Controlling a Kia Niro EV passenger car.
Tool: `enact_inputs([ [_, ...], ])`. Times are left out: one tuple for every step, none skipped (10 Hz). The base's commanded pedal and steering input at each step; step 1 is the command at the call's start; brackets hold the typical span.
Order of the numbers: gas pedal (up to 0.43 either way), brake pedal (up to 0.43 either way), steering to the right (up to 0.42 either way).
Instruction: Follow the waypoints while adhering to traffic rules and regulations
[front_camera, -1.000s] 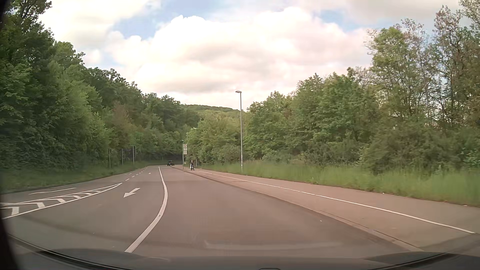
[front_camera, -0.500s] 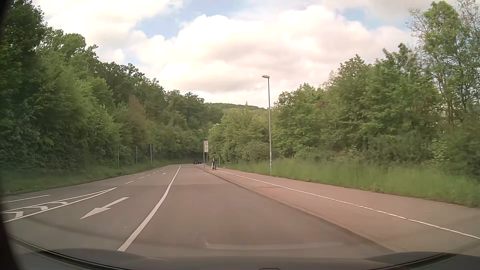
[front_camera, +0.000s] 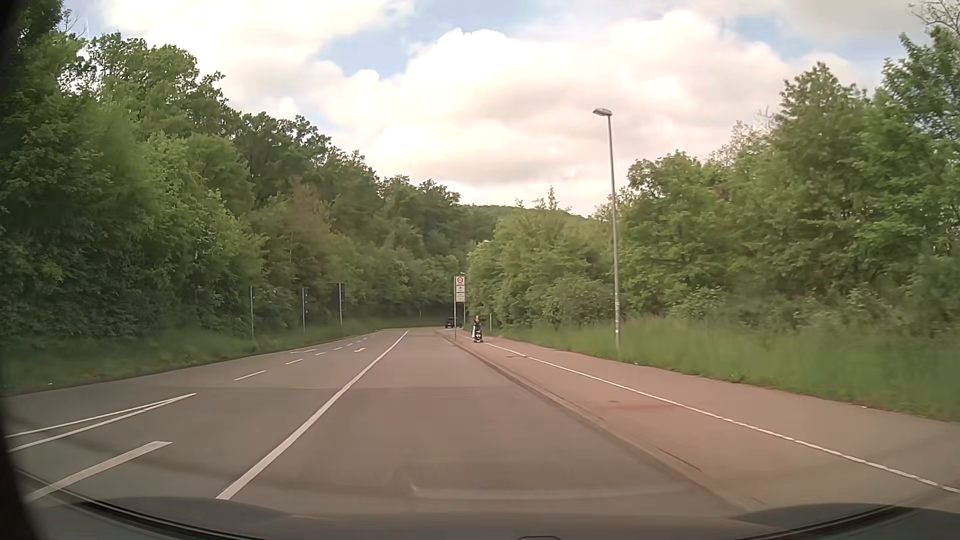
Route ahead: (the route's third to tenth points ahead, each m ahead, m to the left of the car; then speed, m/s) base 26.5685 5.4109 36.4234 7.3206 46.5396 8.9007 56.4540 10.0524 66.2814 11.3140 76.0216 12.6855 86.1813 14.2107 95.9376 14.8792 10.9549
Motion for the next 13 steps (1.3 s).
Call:
enact_inputs([
  [0.047, 0.0, -0.069],
  [0.047, 0.0, -0.065],
  [0.047, 0.0, -0.061],
  [0.039, 0.0, -0.058],
  [0.039, 0.0, -0.049],
  [0.039, 0.0, -0.032],
  [0.039, 0.0, -0.023],
  [0.039, 0.0, -0.023],
  [0.039, 0.0, -0.022],
  [0.039, 0.0, -0.022],
  [0.0, 0.0, -0.02],
  [0.0, 0.0, -0.019],
  [0.0, 0.0, -0.011],
])
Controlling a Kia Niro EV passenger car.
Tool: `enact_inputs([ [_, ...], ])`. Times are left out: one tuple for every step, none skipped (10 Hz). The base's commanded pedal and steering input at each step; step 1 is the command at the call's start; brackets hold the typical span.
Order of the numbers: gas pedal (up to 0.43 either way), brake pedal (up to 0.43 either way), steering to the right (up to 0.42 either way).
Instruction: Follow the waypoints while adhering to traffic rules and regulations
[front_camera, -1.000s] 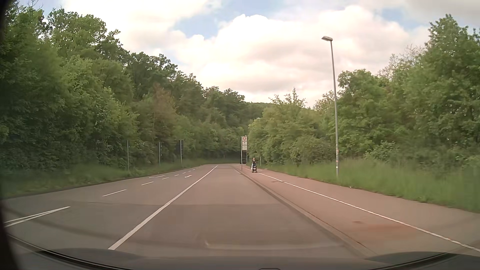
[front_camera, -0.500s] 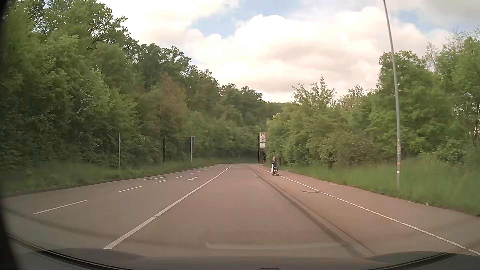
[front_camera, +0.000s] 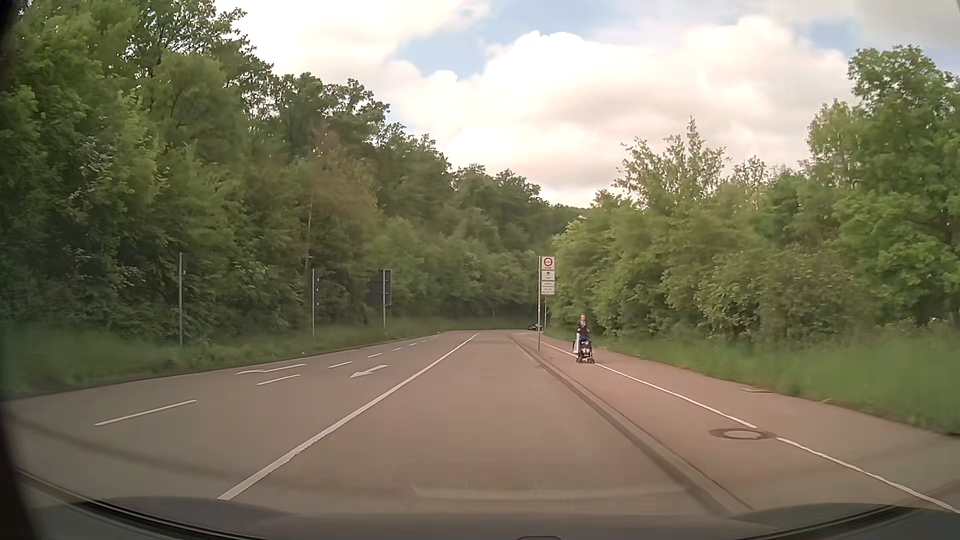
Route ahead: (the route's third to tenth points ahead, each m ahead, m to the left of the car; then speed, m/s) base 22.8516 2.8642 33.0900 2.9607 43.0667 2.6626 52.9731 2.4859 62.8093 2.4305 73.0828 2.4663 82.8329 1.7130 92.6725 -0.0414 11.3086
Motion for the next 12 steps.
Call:
enact_inputs([
  [0.0, 0.0, -0.008],
  [0.0, 0.0, -0.008],
  [0.0, 0.0, -0.008],
  [0.0, 0.0, -0.008],
  [0.0, 0.0, -0.008],
  [0.0, 0.0, -0.007],
  [0.0, 0.0, -0.008],
  [0.0, 0.0, -0.006],
  [0.0, 0.0, -0.004],
  [0.0, 0.0, -0.004],
  [0.0, 0.0, -0.004],
  [0.0, 0.0, -0.004],
])
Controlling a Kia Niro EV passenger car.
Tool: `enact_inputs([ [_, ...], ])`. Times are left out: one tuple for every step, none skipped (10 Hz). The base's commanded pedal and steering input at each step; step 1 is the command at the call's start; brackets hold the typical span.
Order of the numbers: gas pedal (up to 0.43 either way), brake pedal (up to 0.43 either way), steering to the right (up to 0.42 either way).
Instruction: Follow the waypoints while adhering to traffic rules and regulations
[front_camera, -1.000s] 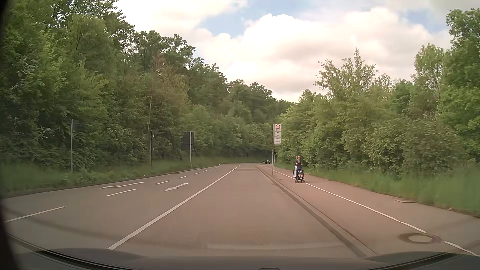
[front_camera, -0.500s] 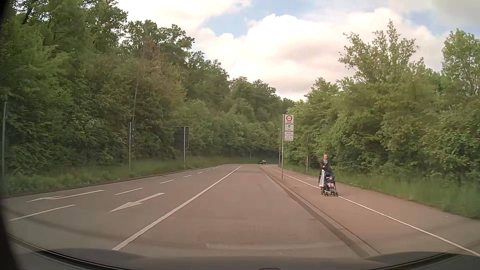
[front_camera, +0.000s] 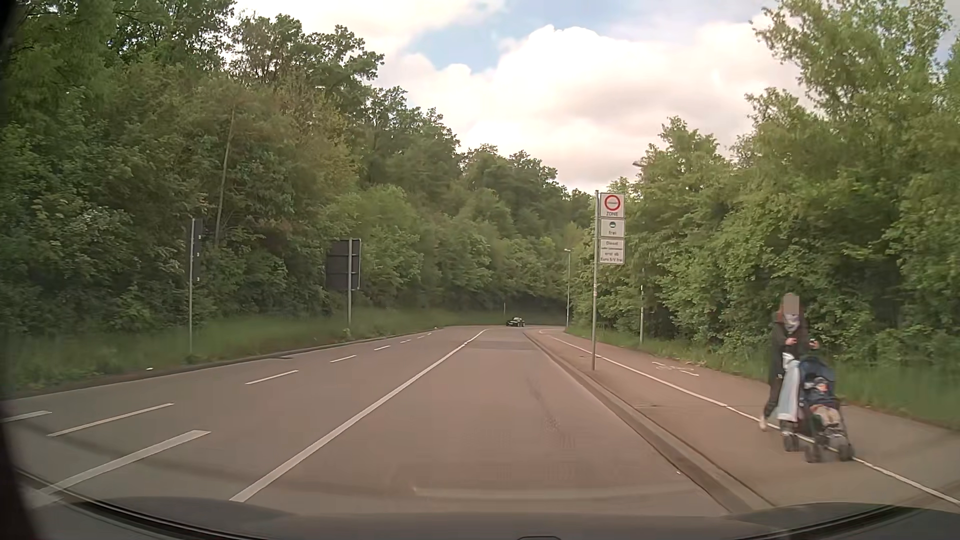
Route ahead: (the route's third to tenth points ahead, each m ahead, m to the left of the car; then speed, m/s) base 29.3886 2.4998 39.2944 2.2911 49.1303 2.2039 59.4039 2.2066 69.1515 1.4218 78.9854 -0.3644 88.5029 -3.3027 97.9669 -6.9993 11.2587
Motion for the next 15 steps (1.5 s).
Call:
enact_inputs([
  [0.0, 0.0, -0.004],
  [0.0, 0.0, -0.002],
  [0.0, 0.0, -0.002],
  [0.0, 0.0, -0.002],
  [0.0, 0.0, -0.002],
  [0.0, 0.0, -0.001],
  [0.0, 0.0, 0.0],
  [0.0, 0.0, 0.0],
  [0.0, 0.0, 0.0],
  [0.0, 0.0, 0.0],
  [0.0, 0.0, 0.001],
  [0.0, 0.0, 0.001],
  [0.0, 0.0, 0.001],
  [0.0, 0.0, 0.001],
  [0.0, 0.0, 0.002],
])
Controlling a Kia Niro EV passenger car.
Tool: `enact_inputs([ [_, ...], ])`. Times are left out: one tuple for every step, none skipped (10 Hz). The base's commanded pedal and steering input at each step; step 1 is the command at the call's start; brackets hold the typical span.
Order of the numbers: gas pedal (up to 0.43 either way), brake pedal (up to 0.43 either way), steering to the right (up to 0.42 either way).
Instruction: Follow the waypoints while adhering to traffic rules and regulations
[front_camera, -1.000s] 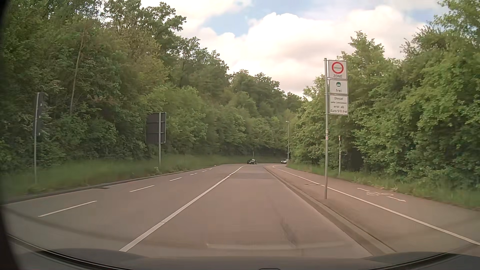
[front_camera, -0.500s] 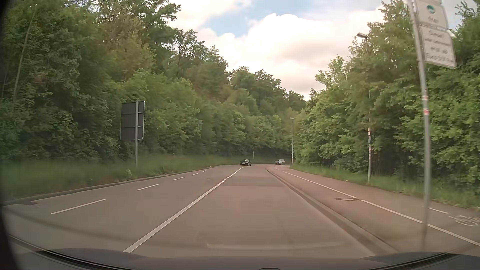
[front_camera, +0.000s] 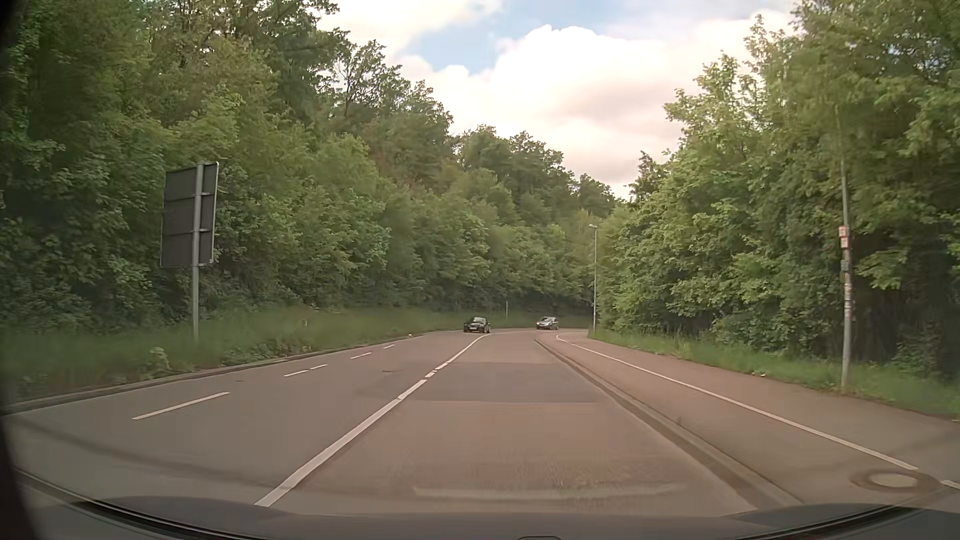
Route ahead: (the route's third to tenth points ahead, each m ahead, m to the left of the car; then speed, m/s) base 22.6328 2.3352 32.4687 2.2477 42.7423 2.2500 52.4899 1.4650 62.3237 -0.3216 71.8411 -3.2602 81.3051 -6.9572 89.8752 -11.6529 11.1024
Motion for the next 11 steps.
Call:
enact_inputs([
  [0.0, 0.0, 0.007],
  [0.0, 0.0, 0.008],
  [0.0, 0.0, 0.007],
  [0.0, 0.0, 0.005],
  [0.0, 0.0, 0.006],
  [0.0, 0.0, 0.008],
  [0.0, 0.0, 0.006],
  [0.0, 0.0, 0.004],
  [0.0, 0.0, 0.004],
  [0.0, 0.0, 0.004],
  [0.0, 0.0, 0.003],
])
